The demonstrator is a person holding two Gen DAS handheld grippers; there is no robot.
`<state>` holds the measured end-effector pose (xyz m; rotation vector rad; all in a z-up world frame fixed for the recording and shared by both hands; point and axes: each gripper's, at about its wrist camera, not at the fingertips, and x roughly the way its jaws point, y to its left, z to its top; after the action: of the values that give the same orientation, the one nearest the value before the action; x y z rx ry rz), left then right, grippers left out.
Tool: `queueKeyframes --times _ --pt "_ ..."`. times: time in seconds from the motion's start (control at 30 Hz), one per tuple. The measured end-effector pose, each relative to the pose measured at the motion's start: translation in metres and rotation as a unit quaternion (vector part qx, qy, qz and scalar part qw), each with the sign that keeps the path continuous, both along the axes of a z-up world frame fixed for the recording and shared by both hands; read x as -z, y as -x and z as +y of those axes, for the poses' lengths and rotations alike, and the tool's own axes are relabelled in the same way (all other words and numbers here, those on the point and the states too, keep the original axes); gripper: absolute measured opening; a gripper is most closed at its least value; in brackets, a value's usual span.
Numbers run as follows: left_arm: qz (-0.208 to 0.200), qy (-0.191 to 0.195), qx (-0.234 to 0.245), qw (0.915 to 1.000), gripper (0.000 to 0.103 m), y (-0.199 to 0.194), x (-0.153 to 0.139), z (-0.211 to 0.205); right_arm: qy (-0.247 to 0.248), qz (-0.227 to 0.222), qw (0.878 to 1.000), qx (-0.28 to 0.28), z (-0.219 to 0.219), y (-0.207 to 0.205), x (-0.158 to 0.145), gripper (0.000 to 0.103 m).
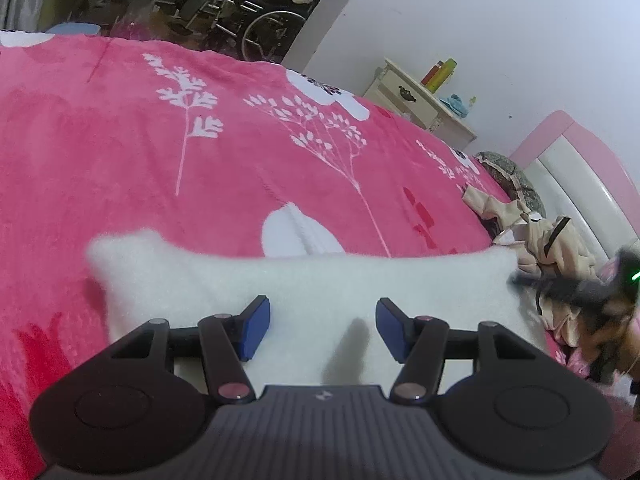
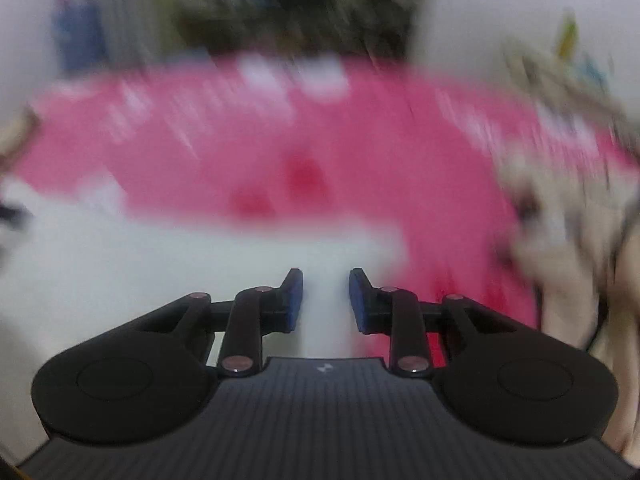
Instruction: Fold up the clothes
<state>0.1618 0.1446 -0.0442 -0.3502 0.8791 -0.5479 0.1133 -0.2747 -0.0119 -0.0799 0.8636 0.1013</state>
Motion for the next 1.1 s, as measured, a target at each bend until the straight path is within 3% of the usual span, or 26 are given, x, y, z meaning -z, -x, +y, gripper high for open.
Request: queueKeyframes --times 0.03,0.1,0.23,0.33,0.47,0.53,0.67,0.77,0.9,1.0,1.1 --pt "-0.001 -0.001 0.002 1.0 0.06 0.0 0.0 0.0 -0.018 0.017 1.0 0.013 -0.01 0.004 0.011 0.025" --pt "-0.003 -0.003 0.007 1.0 0.06 -0.001 0.001 0.0 -0.053 0.008 0.998 0.028 -0.02 0.01 0.003 0.024" --pt "0.003 -0.003 0.016 0.9999 0.06 -0.005 0.001 0.001 -0.06 -0.056 0.996 0.018 -0.019 -0.002 -0.035 0.023" --pt "0.019 0.021 0.008 0.9996 0.061 -0.009 0.003 0.007 -0.066 -0.079 0.995 0.006 -0.016 -0.03 -0.039 0.023" --pt "0.03 0.049 -0.004 0.9984 0.061 -0.011 0.006 0.013 -0.039 -0.004 0.999 0.033 -0.031 -0.048 0.012 0.022" --pt "0.029 0.05 -0.004 0.9983 0.061 -0.011 0.006 0.014 -0.073 -0.005 0.996 0.054 -0.042 -0.044 0.013 0.022" --pt "0.03 0.036 -0.001 0.9989 0.061 -0.011 0.001 0.012 -0.092 -0.046 0.993 0.052 -0.04 -0.025 -0.026 0.022" --pt "-0.001 0.012 -0.03 0.9995 0.063 -0.003 -0.011 0.012 -0.117 -0.049 0.991 0.036 -0.034 -0.01 -0.036 0.022" --pt "-0.036 -0.014 -0.025 0.9989 0.064 0.008 -0.02 0.009 -0.043 0.021 0.998 0.036 -0.026 0.002 0.007 0.022" --pt "-0.044 -0.01 -0.017 0.9988 0.064 0.015 -0.029 0.007 -0.031 -0.01 0.998 0.046 -0.022 0.02 -0.014 0.021" --pt "-0.055 0.0 0.012 0.9984 0.064 0.025 -0.039 -0.002 -0.014 -0.003 1.0 0.019 -0.01 0.036 -0.014 0.021"
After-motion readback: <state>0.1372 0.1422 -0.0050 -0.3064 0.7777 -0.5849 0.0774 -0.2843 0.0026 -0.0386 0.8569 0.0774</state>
